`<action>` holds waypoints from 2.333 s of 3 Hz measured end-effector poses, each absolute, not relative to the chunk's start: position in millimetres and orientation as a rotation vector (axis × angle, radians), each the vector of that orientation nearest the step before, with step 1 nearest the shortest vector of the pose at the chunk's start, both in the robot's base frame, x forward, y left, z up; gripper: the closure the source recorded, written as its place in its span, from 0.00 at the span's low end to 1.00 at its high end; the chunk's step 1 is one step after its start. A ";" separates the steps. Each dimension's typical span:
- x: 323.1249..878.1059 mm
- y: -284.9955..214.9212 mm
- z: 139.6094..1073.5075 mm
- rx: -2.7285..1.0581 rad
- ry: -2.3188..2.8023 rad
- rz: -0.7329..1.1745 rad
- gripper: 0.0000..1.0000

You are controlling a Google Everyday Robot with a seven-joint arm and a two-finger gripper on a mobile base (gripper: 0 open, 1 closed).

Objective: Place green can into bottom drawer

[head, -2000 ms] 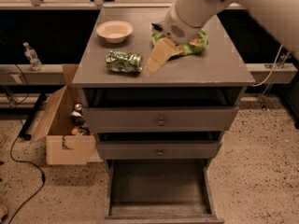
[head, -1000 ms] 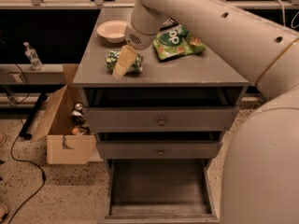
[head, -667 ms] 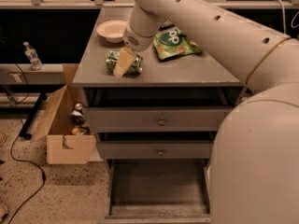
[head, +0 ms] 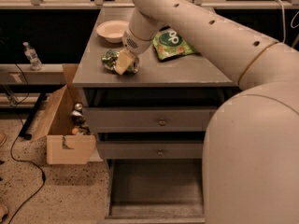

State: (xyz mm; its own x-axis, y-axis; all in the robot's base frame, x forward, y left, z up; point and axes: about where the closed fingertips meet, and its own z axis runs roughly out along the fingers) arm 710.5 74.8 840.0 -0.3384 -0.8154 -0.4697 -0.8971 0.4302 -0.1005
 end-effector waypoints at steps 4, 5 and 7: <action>589.0 -52.9 830.3 -1.285 1.970 0.570 1.00; 589.8 -51.1 833.4 -1.295 1.969 0.551 1.00; 555.3 -50.7 797.8 -1.411 1.977 0.559 1.00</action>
Offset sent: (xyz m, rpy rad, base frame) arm -0.1156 -0.1617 0.0461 0.2778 -0.1621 -0.0347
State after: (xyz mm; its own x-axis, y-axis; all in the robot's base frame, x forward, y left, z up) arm 555.3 -50.7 797.8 -0.2205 -0.6713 -0.7076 -0.9424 0.3336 -0.0229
